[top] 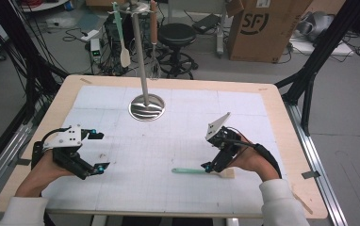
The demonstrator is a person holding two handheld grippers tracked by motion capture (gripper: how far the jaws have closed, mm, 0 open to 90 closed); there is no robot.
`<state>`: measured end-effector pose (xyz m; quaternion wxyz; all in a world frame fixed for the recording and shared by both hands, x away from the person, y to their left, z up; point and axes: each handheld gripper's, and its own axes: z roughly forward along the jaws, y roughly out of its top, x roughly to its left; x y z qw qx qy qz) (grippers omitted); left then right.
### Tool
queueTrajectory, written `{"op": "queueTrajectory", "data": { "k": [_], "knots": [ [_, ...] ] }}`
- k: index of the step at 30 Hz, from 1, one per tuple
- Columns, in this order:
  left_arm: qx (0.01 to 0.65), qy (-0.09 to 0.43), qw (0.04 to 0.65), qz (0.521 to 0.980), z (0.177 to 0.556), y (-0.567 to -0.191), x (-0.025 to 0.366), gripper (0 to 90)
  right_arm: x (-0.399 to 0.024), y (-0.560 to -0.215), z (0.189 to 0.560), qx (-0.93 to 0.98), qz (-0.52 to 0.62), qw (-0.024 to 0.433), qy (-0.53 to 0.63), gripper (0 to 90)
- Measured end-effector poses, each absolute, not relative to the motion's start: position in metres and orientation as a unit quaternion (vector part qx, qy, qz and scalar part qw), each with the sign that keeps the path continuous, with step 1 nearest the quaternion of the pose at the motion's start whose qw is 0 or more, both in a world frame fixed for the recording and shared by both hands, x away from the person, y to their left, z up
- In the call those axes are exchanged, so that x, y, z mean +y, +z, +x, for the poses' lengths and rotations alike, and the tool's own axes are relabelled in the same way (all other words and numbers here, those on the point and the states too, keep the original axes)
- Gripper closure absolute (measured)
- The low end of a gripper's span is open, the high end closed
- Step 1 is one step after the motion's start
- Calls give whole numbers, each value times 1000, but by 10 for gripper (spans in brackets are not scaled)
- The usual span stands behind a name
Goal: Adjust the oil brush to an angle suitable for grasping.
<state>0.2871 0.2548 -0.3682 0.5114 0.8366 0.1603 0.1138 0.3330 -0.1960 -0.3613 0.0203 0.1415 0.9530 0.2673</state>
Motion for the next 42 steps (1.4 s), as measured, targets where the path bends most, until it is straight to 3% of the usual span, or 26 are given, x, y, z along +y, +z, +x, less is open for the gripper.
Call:
{"op": "queueTrajectory", "data": {
  "k": [24,26,37,42],
  "knots": [
    [166,115,511,836,289,-368,257,17,-186,-396,329,977,120,0,176,75],
    [165,115,511,836,289,-368,257,16,-186,-398,329,979,115,-6,166,156],
    [167,114,509,837,290,-369,256,16,-183,-406,327,986,110,-20,126,308],
    [167,114,510,836,290,-369,256,16,-182,-406,328,987,110,-25,116,440]
  ]
}}
